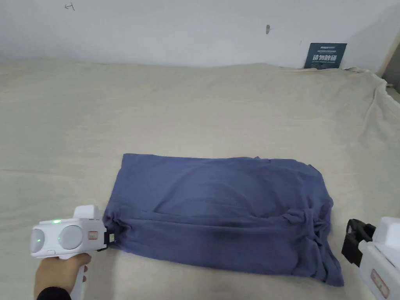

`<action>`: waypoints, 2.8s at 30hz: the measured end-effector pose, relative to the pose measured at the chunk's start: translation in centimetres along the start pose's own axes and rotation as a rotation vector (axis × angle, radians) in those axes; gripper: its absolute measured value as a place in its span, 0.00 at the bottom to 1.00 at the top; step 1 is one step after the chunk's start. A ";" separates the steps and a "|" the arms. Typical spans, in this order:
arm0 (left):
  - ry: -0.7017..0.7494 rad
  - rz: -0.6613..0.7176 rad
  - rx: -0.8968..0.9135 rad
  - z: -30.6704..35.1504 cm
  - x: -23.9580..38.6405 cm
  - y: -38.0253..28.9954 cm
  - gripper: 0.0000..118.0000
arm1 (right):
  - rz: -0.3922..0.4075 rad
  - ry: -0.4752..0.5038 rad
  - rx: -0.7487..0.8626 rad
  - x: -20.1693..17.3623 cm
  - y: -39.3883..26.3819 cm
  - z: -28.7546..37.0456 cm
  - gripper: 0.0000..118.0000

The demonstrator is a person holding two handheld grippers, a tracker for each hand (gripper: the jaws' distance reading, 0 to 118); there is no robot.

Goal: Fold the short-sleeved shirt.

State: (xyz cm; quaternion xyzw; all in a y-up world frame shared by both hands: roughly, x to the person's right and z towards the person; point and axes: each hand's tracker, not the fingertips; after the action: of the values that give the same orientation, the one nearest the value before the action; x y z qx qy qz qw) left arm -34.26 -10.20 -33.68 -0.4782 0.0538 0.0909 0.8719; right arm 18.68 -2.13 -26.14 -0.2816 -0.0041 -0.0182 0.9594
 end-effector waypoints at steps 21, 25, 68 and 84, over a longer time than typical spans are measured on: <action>-0.046 0.035 0.027 1.7 -1.1 0.5 0.05 | -0.087 0.049 -0.384 1.0 -7.5 -7.5 0.23; -0.048 0.058 0.020 1.4 -1.4 0.3 0.05 | -0.089 0.084 -0.379 1.4 -7.2 -7.4 0.09; -0.090 0.154 0.199 12.2 0.5 -6.5 0.91 | -0.013 0.046 -0.167 2.3 -1.5 3.4 0.71; 0.028 -0.075 0.753 20.4 7.5 -5.0 0.08 | 0.083 0.000 0.349 -1.1 4.1 9.6 0.26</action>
State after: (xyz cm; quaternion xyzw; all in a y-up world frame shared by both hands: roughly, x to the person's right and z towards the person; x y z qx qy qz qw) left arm -25.73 5.18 -20.01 -0.1272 0.0777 0.0264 0.9885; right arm 17.74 6.51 -20.29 -0.1105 0.0045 0.0222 0.9936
